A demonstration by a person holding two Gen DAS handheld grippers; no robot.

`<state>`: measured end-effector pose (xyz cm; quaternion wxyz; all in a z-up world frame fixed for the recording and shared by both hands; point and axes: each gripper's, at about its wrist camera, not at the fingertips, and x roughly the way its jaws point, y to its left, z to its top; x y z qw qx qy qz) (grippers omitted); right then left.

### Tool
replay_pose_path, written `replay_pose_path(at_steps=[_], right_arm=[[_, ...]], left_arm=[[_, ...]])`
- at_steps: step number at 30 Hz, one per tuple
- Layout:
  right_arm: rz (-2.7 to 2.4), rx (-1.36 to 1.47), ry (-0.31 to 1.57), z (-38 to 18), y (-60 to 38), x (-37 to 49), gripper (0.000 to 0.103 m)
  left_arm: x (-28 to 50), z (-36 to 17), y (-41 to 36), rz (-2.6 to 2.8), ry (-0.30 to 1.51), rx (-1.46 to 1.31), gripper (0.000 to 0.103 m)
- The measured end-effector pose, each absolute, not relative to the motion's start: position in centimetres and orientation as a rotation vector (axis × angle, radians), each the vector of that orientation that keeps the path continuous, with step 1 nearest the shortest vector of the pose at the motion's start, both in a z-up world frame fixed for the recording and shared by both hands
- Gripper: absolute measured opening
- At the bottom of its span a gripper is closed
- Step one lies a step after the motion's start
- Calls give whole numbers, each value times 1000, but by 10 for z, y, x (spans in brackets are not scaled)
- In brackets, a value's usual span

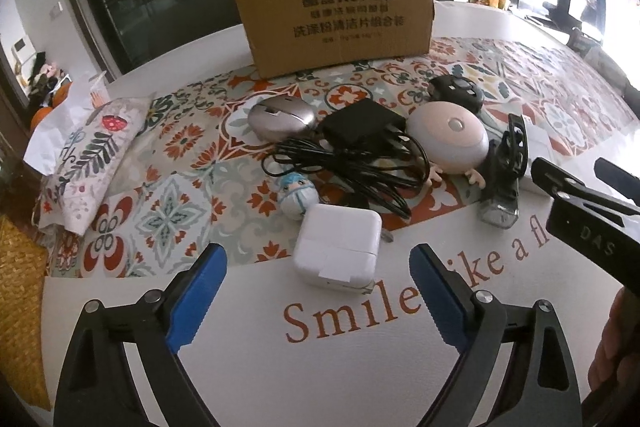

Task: Organize rigid objects
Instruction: 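Move both tools toward the items, right toward the white charger, left toward the adapter, then close the right gripper on the white charger while the left gripper closes on the white adapter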

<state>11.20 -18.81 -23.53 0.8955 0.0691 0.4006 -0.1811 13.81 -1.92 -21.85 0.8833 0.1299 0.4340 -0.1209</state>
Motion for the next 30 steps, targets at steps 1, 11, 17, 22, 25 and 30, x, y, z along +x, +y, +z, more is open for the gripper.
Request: replay_pose_path(at_steps=[1, 11, 17, 22, 25, 30], right_arm=[[-381, 150, 830, -237, -189, 113, 90], [-398, 168, 833, -248, -190, 123, 85], [-419, 168, 823, -250, -191, 127, 82], [-435, 157, 820, -250, -191, 127, 82], [-440, 160, 824, -251, -191, 129, 82], [-454, 138, 821, -250, -191, 132, 81]], left_arm=[[139, -219, -19, -252, 903, 268, 93], [148, -229, -20, -268, 919, 238, 84], [151, -234, -22, -288, 927, 225, 79], [153, -237, -22, -282, 931, 209, 75], [156, -238, -20, -279, 936, 191, 70], [157, -239, -21, -280, 943, 195, 66]])
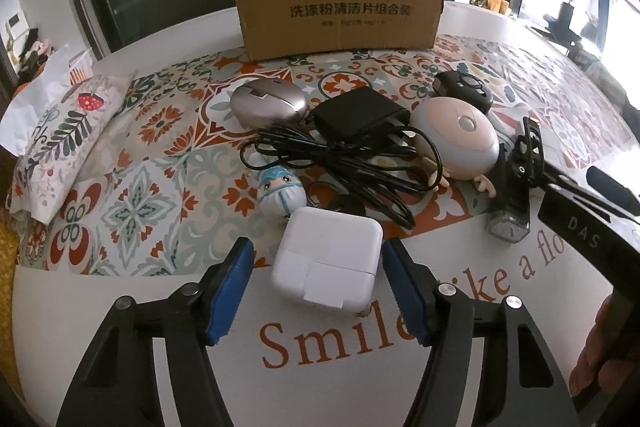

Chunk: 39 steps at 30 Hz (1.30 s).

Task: Organize rigid objects
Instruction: 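Close the right gripper on the white charger while the left gripper closes on the white adapter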

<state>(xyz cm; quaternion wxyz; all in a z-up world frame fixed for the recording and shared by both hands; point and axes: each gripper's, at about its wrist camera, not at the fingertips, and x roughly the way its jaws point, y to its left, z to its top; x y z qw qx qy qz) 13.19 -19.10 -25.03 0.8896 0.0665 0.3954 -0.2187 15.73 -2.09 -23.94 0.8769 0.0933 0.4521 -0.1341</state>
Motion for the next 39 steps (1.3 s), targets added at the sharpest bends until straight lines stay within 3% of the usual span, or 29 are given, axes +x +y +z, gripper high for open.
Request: replay_pose_path(at_steps=[35, 39], right_arm=[[-430, 129, 863, -255, -196, 142, 81], [-426, 149, 877, -258, -200, 148, 71]], left_arm=[[159, -240, -26, -274, 953, 166, 57], [160, -240, -27, -263, 948, 161, 53]])
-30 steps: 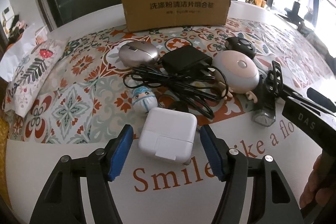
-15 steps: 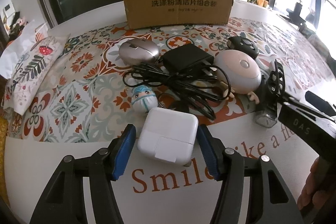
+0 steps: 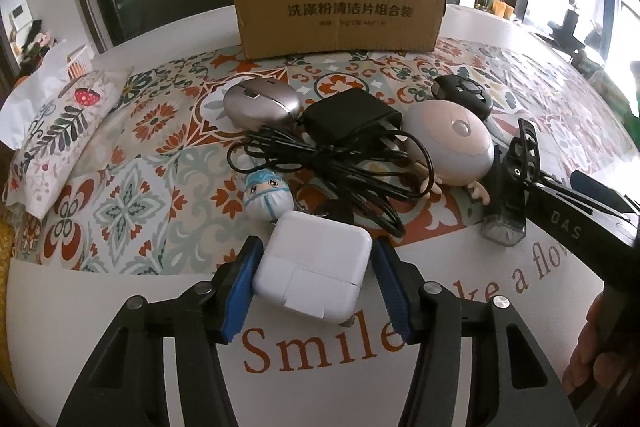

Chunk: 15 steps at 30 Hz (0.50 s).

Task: Organize rigid objects
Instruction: 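Close the right gripper on the white charger while the left gripper closes on the white adapter, then lift the white charger with the right gripper while the left carries the adapter over the box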

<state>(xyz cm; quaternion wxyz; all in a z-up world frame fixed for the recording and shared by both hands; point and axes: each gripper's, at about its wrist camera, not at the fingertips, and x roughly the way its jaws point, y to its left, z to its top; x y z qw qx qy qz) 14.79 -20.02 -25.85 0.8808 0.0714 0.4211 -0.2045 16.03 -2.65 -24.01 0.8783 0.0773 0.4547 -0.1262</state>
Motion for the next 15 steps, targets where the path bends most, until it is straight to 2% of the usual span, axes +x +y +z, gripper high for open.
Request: replay_pose_path(at_steps=[3, 6, 15], right_arm=[[-435, 144, 886, -260, -202, 151, 65], [-425, 132, 885, -258, -200, 151, 49], [-405, 109, 901, -250, -199, 138, 49]], left_arm=[[161, -240, -27, -262, 948, 163, 53], [161, -240, -27, -266, 952, 164, 53], [147, -229, -27, -261, 940, 169, 53]])
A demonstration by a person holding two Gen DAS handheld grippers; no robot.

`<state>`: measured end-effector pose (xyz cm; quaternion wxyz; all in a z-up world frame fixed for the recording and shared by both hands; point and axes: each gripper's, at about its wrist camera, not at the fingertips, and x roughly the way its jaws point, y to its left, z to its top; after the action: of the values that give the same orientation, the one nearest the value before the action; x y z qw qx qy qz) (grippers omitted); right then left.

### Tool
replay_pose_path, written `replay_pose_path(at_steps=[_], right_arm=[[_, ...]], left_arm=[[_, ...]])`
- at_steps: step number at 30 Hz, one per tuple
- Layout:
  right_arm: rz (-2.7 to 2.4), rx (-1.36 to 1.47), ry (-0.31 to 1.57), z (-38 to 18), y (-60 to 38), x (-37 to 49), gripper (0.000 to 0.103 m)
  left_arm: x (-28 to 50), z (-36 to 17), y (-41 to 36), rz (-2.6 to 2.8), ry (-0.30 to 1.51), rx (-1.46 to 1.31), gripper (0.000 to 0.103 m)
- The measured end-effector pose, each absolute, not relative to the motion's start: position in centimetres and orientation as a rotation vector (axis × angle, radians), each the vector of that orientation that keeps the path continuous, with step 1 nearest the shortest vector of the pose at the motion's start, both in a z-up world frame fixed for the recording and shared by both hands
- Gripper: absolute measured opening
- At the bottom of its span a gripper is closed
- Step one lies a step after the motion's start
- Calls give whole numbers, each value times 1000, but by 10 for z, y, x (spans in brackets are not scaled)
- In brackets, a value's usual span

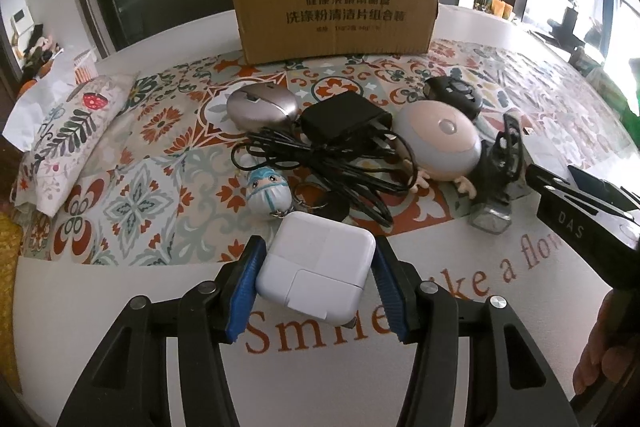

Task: Organize rigid objects
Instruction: 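Lift the white charger with the right gripper while the left carries the adapter over the box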

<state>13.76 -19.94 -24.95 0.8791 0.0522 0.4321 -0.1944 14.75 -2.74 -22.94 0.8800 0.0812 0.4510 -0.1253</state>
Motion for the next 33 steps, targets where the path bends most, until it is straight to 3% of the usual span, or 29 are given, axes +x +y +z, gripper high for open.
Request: replay_pose_path(at_steps=[33], right_arm=[[-185, 75, 622, -99, -176, 143, 49]], left_arm=[[169, -86, -8, -208, 708, 49, 53]])
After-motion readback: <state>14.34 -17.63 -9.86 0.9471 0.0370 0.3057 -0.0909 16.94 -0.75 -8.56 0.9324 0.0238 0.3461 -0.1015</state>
